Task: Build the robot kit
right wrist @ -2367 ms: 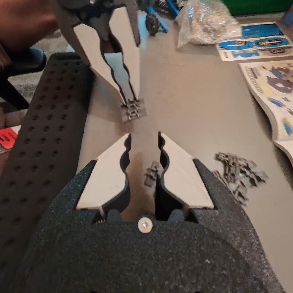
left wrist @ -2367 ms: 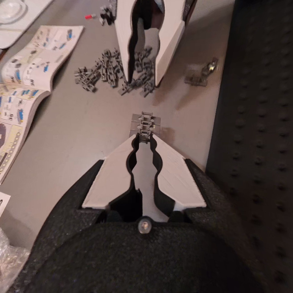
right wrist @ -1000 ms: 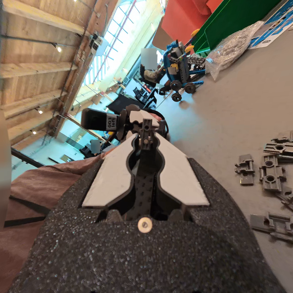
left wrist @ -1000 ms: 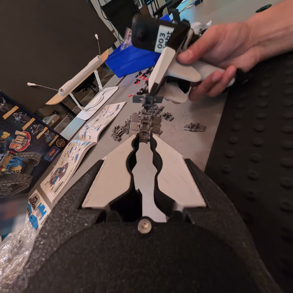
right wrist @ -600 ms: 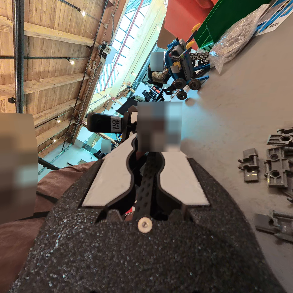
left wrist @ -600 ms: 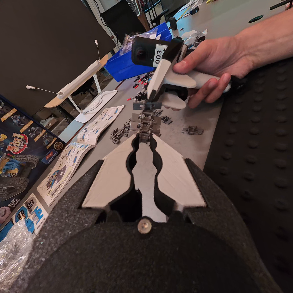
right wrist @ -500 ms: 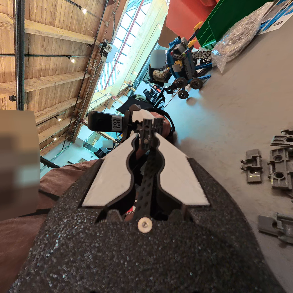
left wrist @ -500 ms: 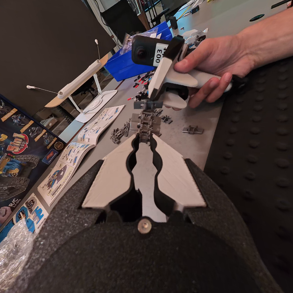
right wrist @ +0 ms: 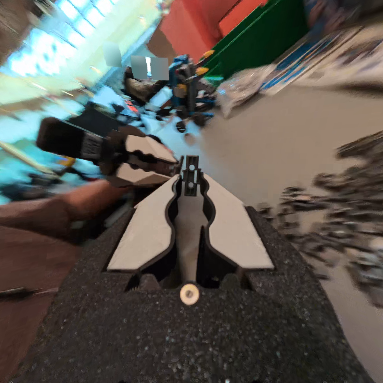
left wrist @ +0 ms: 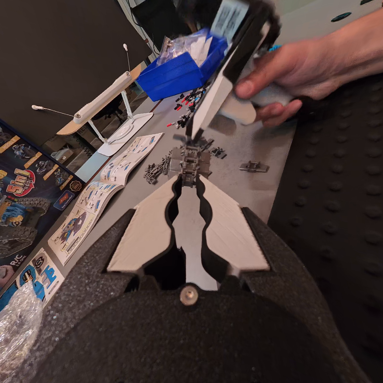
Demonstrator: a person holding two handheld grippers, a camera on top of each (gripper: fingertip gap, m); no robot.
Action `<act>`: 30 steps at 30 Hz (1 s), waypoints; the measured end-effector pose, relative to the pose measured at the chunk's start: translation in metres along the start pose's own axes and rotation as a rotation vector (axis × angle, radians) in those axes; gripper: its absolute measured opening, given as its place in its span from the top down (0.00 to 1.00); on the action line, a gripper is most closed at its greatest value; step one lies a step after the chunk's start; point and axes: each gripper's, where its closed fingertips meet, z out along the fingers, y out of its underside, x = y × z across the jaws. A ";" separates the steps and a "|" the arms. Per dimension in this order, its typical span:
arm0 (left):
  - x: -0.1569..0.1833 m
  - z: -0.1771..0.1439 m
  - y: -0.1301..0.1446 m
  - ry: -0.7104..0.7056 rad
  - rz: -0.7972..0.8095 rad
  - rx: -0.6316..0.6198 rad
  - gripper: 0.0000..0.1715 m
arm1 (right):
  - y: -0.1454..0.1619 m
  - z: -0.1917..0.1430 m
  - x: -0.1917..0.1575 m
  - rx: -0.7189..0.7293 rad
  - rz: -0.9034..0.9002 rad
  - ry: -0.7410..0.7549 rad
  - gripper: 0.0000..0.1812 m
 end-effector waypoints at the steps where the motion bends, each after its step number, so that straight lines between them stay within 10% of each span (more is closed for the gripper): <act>1: 0.000 0.001 0.003 -0.001 -0.001 -0.018 0.92 | -0.006 -0.006 0.005 0.005 -0.173 0.128 0.91; 6: -0.008 0.012 0.048 -0.004 -0.059 -0.270 0.92 | 0.009 -0.030 0.035 -0.353 -1.280 0.690 0.91; 9: 0.001 0.009 0.069 0.153 -0.236 -0.417 0.92 | 0.003 -0.025 0.022 -0.294 -1.652 0.799 0.91; 17: 0.008 -0.009 0.066 0.283 -0.411 -0.443 0.81 | 0.012 0.007 -0.017 -0.208 -1.948 0.794 0.91; 25: 0.047 -0.058 -0.050 0.818 -0.698 0.120 0.67 | 0.000 0.014 -0.092 0.185 -1.686 0.620 0.91; 30: 0.045 -0.074 -0.072 1.013 -0.876 0.276 0.67 | 0.005 0.019 -0.104 0.215 -1.701 0.588 0.91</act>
